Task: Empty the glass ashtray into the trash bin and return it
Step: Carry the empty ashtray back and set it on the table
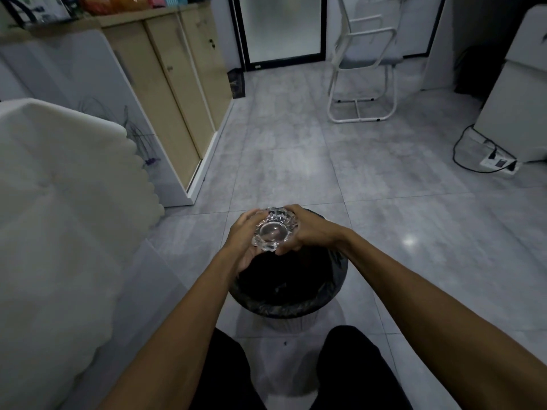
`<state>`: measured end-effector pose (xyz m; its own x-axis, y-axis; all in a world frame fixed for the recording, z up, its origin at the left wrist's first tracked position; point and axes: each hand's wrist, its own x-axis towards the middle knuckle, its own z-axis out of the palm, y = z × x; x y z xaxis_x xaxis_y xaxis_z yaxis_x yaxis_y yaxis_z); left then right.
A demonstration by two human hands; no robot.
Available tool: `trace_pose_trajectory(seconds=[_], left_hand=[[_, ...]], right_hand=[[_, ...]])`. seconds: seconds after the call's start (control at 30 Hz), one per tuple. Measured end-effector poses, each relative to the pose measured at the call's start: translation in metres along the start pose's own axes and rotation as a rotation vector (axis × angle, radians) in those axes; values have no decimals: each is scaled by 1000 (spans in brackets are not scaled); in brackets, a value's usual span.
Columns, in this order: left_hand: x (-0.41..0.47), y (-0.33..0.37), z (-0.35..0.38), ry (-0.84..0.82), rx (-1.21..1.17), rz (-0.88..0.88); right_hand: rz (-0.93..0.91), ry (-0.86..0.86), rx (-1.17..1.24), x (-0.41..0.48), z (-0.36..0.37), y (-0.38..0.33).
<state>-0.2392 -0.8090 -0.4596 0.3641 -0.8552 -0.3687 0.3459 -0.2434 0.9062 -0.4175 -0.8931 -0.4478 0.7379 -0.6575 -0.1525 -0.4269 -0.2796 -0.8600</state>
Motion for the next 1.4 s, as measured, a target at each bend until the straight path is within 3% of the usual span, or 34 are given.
trace_pose_trajectory(seconds=[0.13, 0.4, 1.07, 1.4], left_hand=[[7, 16, -3, 38, 28, -18], [-21, 90, -2, 73, 1, -66], [-264, 427, 42, 176, -170, -61], [-377, 517, -35, 315, -261, 58]], right_hand=[[80, 7, 161, 6, 0, -13], [114, 16, 173, 7, -18, -93], [54, -77, 117, -116, -170, -485], [-101, -216, 10, -132, -126, -638]])
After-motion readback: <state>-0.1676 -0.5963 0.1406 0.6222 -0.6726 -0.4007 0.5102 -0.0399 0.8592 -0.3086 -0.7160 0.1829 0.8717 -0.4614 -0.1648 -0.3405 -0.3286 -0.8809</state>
